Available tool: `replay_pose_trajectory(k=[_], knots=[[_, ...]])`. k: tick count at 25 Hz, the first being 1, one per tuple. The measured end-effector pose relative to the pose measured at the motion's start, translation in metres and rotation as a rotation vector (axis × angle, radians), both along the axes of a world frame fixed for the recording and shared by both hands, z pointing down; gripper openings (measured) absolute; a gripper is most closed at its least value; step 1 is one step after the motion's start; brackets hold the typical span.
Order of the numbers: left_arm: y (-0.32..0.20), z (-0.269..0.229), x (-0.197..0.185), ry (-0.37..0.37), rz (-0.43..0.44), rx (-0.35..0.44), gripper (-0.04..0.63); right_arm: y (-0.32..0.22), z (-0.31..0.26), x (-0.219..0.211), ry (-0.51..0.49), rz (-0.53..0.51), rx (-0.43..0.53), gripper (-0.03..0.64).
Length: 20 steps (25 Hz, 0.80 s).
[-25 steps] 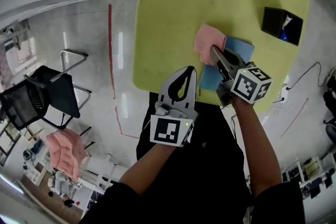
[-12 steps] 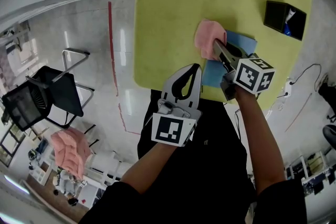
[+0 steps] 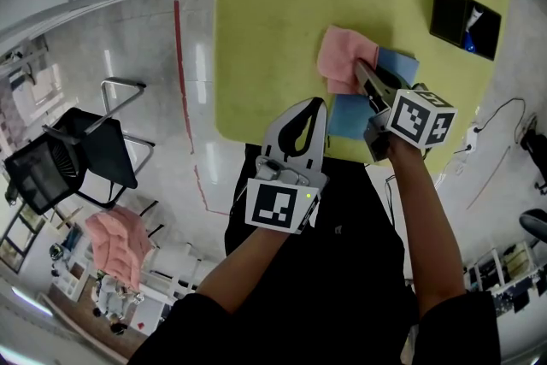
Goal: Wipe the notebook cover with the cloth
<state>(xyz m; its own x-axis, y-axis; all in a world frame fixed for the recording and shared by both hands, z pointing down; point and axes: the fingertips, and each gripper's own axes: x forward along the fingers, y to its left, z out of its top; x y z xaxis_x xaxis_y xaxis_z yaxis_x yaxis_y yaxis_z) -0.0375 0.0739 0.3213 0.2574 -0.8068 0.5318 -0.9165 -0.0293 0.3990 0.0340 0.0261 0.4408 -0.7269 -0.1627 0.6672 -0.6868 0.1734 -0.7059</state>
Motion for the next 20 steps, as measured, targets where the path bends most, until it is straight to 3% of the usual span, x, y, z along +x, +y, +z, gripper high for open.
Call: replay_pose_trajectory(k=[12,20], knots=[[-0.008,-0.006,0.005,-0.007,0.011,0.019,0.017,0.003,0.004,0.003,0.005,-0.006,-0.009,0.041],[-0.013,-0.014,0.031,0.012,0.032,0.035,0.017,-0.003,-0.002,0.028,0.01,0.023,-0.007,0.041]])
